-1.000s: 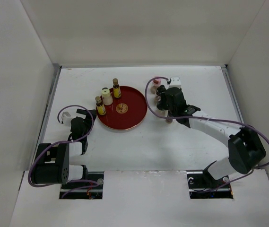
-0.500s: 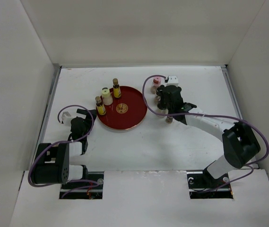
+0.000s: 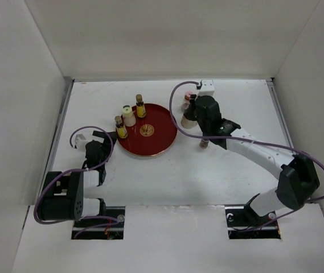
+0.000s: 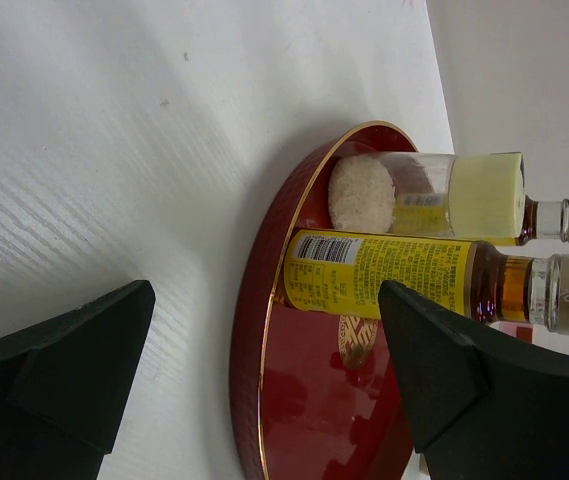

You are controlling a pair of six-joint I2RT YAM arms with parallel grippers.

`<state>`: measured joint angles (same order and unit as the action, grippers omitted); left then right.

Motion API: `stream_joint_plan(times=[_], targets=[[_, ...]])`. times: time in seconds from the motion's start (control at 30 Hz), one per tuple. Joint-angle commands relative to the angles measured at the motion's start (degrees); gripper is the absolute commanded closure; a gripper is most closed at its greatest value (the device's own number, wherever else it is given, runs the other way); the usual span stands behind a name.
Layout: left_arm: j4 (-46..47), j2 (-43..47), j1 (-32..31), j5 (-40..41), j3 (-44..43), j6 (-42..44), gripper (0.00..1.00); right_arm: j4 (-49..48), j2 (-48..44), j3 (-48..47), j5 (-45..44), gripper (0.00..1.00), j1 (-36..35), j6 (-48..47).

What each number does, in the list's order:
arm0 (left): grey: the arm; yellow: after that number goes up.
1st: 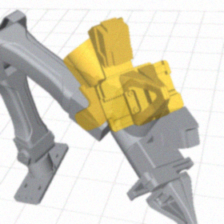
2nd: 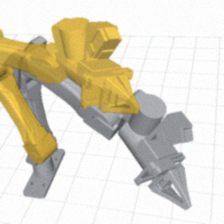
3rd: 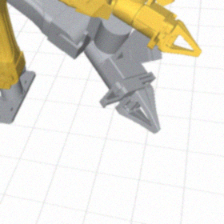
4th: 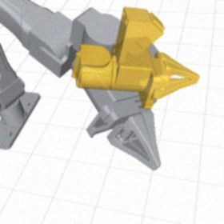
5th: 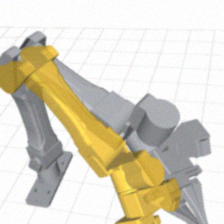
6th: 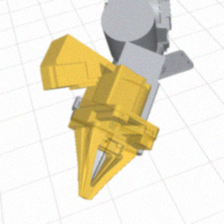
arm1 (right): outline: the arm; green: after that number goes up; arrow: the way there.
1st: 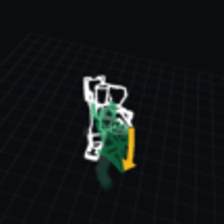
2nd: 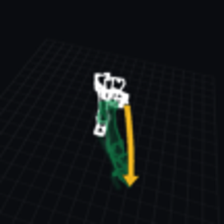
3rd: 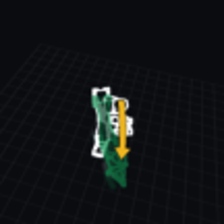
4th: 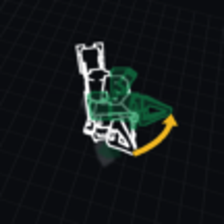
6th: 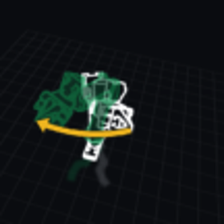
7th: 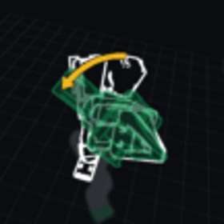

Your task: Organize the condiment bottles

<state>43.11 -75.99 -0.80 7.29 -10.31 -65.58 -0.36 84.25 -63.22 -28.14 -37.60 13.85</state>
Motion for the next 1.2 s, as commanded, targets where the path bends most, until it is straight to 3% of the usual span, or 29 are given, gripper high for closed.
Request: stream_joint_plan(times=[0.0,0.57,0.93,1.1,1.17], targets=[[1.98,-0.48,-0.30,-0.17,-1.65,-0.34,0.00,-5.17,0.55,-6.99,-0.25,0.81,-2.42,-0.32],[1.98,-0.04,0.32,-0.52,-1.38,-0.34,0.00,-7.20,32.28,-35.38,8.80,0.82,-3.22,2.67],[2.24,-0.65,0.49,-0.70,-1.47,-0.51,0.00,-7.99,40.03,-41.80,10.65,0.79,-3.13,3.29],[2.24,-0.83,0.58,-0.79,-1.47,-0.51,0.00,-8.16,41.26,-42.34,9.86,0.72,-3.13,2.85],[2.24,-0.83,0.58,-0.79,-1.56,-0.51,0.00,-8.34,41.09,-41.90,9.60,0.63,-3.13,2.24]])
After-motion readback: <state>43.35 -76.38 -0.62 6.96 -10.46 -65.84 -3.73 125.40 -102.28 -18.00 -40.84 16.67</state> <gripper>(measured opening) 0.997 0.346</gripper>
